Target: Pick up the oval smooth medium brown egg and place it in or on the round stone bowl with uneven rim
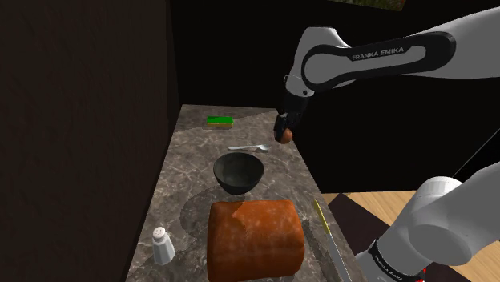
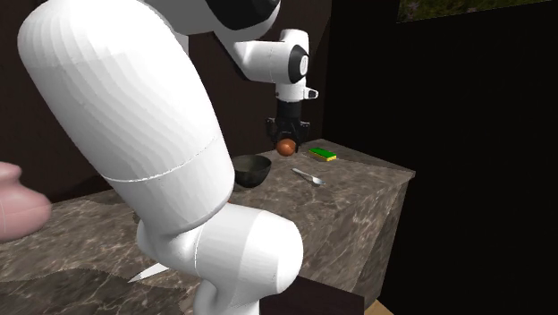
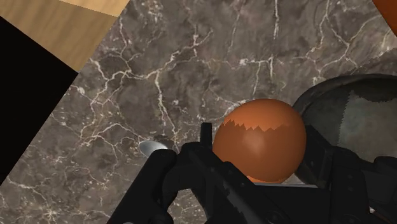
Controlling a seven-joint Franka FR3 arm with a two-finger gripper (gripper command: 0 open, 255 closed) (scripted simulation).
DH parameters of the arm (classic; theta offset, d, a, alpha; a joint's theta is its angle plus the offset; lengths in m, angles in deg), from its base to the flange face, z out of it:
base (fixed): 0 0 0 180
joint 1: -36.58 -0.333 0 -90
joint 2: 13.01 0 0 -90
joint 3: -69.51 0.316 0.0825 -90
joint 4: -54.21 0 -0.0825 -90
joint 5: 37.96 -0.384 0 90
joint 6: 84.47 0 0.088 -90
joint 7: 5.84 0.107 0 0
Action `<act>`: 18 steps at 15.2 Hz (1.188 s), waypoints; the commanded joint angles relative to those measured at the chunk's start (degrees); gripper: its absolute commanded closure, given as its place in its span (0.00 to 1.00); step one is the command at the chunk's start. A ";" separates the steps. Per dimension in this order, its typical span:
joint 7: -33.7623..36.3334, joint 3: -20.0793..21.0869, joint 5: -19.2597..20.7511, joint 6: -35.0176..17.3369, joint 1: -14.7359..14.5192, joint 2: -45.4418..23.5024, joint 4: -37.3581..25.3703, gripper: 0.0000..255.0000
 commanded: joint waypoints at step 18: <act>17.51 11.50 -0.62 -2.79 -6.48 -12.60 -11.06 1.00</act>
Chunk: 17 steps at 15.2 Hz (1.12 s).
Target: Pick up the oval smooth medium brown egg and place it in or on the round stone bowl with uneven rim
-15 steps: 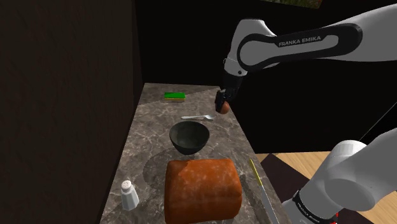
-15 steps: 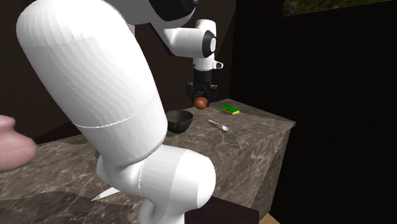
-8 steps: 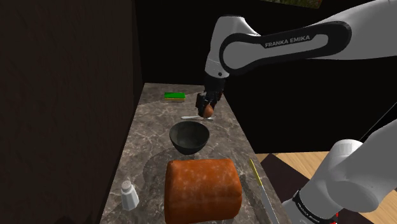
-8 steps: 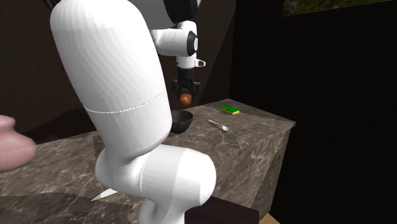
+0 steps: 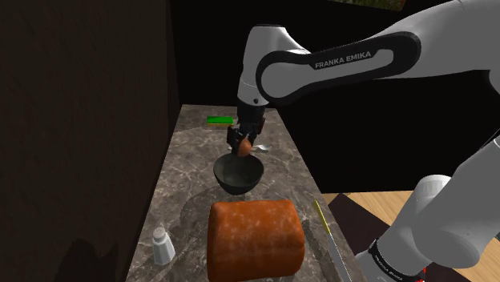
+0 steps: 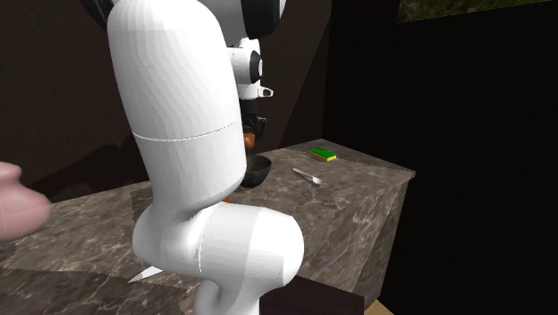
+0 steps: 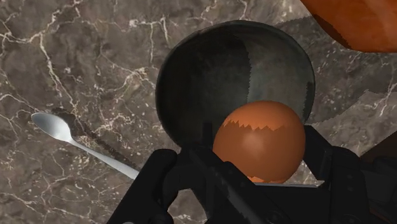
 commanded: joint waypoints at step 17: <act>0.03 0.36 0.25 -8.33 -0.14 -2.96 5.36 1.00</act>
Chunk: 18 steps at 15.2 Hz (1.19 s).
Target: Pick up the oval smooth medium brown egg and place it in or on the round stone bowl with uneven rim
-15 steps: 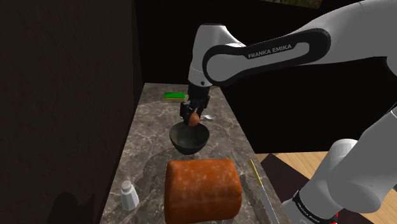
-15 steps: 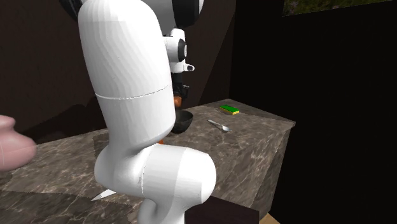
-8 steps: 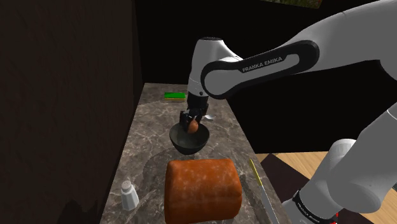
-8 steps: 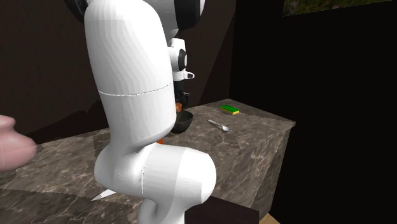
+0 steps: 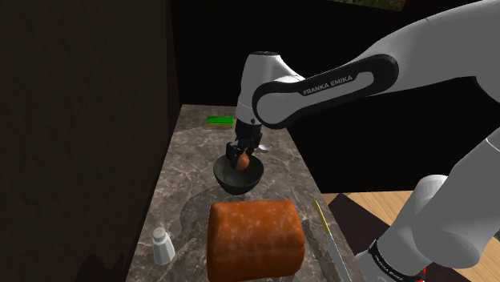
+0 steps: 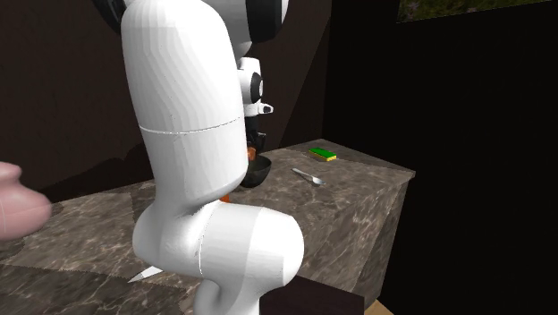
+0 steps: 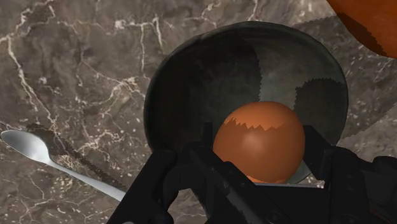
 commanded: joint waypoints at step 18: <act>-0.34 -0.47 -0.36 7.25 0.21 3.18 -4.11 0.00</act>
